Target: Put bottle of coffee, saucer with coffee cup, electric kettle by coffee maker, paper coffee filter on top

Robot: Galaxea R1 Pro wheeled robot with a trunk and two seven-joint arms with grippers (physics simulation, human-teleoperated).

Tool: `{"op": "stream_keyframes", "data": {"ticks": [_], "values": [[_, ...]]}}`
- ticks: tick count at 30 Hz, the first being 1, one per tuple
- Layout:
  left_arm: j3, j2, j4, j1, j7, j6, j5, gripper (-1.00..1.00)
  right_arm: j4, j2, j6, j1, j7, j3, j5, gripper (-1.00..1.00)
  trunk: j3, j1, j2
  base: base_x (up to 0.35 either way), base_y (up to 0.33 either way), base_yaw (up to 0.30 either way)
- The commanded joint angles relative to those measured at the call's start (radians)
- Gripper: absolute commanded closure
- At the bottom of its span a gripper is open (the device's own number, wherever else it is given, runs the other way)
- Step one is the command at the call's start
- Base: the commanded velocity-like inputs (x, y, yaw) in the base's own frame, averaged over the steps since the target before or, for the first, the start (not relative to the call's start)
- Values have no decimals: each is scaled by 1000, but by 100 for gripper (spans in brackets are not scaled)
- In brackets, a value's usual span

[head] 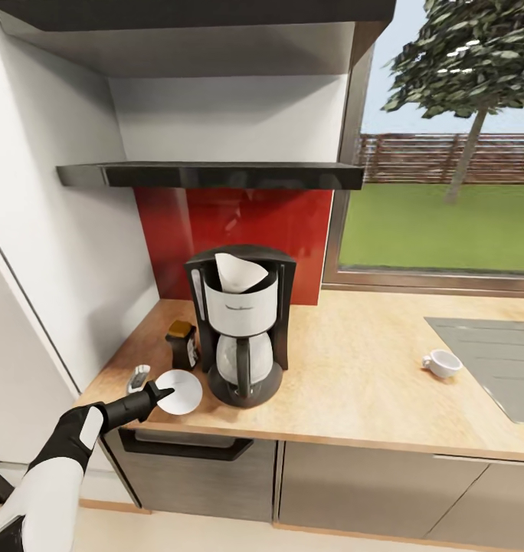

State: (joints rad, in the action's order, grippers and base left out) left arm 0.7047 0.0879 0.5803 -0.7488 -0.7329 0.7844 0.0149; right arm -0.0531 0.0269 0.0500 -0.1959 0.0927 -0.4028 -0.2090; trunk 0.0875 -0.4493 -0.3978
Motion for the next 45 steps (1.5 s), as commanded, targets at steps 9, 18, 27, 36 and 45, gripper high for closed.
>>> {"op": "stream_keyframes", "data": {"ticks": [9, 18, 27, 36, 45], "values": [[4, 0, 1, -1, 0, 6, 3, 100, -2, 1, 5, 0, 2, -8, -10, -100, 2, -1, -2, 13, 0, 0], [6, 1, 1, -1, 0, 3, 0, -100, -2, 2, 5, 0, 2, -8, -10, -100, 2, -1, -2, 0, 0, 0], [6, 1, 1, -1, 0, 4, -1, -100, -2, 1, 5, 0, 2, -8, -10, -100, 2, -1, -2, -10, 3, 0], [5, 2, 1, -1, 2, 5, -1, -100, -3, 0, 5, 0, 2, -8, -10, -100, 2, -1, -2, -273, 142, 0], [4, 6, 1, -1, 3, 7, 0, -100, -2, 0, 5, 0, 2, -8, -10, -100, 2, -1, -2, -290, 204, 0]]}}
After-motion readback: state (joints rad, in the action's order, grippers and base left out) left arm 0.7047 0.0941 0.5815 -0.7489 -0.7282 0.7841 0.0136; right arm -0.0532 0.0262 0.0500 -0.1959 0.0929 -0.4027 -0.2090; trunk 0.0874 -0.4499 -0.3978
